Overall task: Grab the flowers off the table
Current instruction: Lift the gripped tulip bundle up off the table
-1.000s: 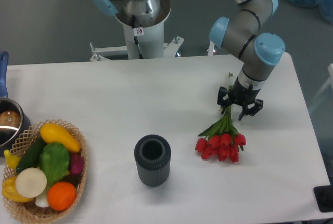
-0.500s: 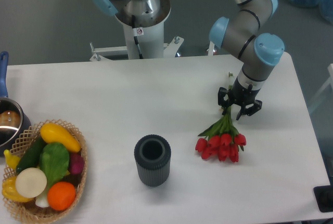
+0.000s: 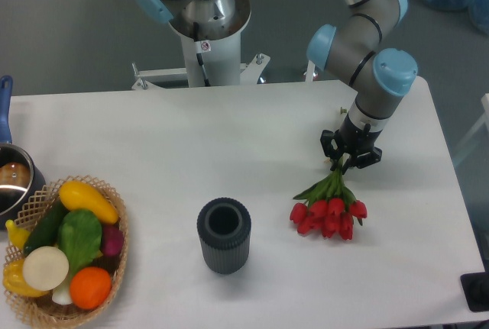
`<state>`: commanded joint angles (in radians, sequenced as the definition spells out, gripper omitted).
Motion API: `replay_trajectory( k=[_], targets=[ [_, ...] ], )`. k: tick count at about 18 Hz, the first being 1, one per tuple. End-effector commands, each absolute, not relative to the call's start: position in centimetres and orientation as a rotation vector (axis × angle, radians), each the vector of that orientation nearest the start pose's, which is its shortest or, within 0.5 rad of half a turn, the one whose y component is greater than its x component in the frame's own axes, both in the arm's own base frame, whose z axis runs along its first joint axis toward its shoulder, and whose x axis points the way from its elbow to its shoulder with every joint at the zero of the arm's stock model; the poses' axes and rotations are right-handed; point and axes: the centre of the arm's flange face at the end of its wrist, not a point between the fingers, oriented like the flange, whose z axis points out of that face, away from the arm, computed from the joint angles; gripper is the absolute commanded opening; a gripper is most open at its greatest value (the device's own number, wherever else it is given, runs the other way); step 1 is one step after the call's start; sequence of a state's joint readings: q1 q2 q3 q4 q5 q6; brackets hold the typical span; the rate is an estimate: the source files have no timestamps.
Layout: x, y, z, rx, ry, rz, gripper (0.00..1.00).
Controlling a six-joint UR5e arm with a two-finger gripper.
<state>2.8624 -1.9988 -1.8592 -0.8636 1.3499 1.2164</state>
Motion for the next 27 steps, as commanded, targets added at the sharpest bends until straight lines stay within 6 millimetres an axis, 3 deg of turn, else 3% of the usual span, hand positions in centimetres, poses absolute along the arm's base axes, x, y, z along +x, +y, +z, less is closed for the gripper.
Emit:
replay_trajectory(
  k=[10, 13, 17, 23, 27],
  targets=[
    [-51.4, 30.4, 20.7, -2.922, -0.118, -0.072, 0.2],
    [-52.1, 30.4, 24.2, -2.901, -0.113, 0.015, 0.2],
    [-53.0, 30.4, 26.8, -2.881, -0.111, 0.083, 0.2],
    [-54.8, 30.4, 32.5, -2.831, -0.11, 0.237, 0.2],
    [-56.7, 29.9, 35.7, -2.695, -0.134, 0.259, 0.2]
  ],
)
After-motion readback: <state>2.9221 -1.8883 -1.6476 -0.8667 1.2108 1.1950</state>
